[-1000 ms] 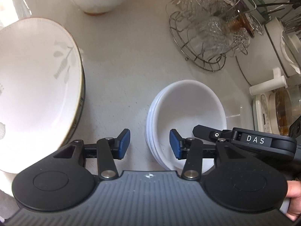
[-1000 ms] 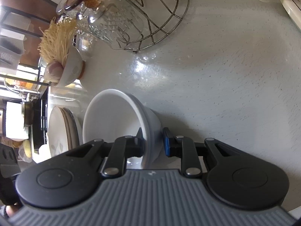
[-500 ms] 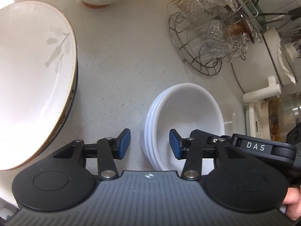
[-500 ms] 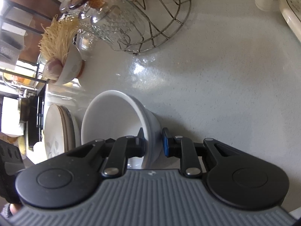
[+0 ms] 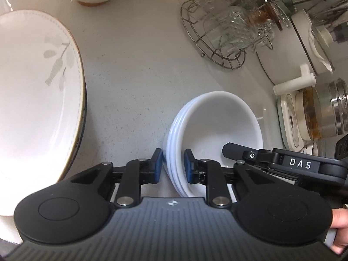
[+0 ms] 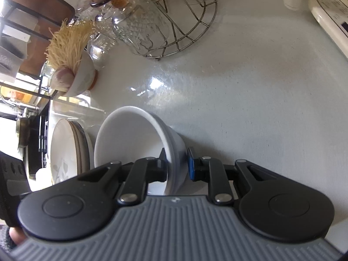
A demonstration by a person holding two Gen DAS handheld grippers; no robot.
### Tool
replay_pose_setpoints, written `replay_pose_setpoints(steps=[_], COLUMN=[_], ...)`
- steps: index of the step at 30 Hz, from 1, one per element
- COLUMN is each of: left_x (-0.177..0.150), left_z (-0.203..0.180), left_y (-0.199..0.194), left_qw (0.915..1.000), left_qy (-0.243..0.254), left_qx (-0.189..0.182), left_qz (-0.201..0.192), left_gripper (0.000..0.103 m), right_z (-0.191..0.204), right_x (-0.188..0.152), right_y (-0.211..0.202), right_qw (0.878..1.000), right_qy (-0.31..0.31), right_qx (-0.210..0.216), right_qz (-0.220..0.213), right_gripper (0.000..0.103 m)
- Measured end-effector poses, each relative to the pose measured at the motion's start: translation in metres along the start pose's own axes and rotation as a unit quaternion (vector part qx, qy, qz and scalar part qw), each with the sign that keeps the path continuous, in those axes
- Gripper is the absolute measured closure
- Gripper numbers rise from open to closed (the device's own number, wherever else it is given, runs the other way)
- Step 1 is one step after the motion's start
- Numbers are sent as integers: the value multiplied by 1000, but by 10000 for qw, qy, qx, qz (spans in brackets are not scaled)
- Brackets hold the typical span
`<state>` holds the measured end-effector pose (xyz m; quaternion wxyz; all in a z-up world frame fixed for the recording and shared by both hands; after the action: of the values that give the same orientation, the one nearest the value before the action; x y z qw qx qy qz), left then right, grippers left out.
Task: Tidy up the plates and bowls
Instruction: 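Lift the bowl stack and lower it onto the orange-rimmed bowls on the plate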
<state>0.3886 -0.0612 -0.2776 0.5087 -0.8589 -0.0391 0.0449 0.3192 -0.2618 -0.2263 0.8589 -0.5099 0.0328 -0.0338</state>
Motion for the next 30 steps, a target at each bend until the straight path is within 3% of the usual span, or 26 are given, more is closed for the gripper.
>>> replay_pose_setpoints(steps=[5, 13, 30], left_x=[-7, -18, -22], left_z=[6, 10, 49], left_y=[-16, -52, -135], left_qw=[9994, 9996, 9985], left_qy=[-245, -171, -74], left_qx=[-236, -237, -257], left_qz=[91, 10, -477], left_gripper=[77, 77, 77], right_z=[13, 45, 126], right_x=[-2, -4, 2], right_y=[-7, -18, -26], right_qw=[10000, 9995, 9955], right_qy=[-40, -286, -904], right_qx=[6, 101, 207], right_qz=[-46, -72, -205], right_gripper=[82, 80, 79])
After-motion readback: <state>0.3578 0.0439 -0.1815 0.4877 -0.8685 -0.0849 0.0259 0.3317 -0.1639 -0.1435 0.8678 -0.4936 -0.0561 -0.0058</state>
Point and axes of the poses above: each gripper's, at about its wrist camera, not at the fingertips, and y roughly the way its jaws point, z to its left, x to its top, the point moved 6 cm from there along y, roughly the way its jaws point, and after that the axes turned 15 degrees about z, right-handed, at the moved point
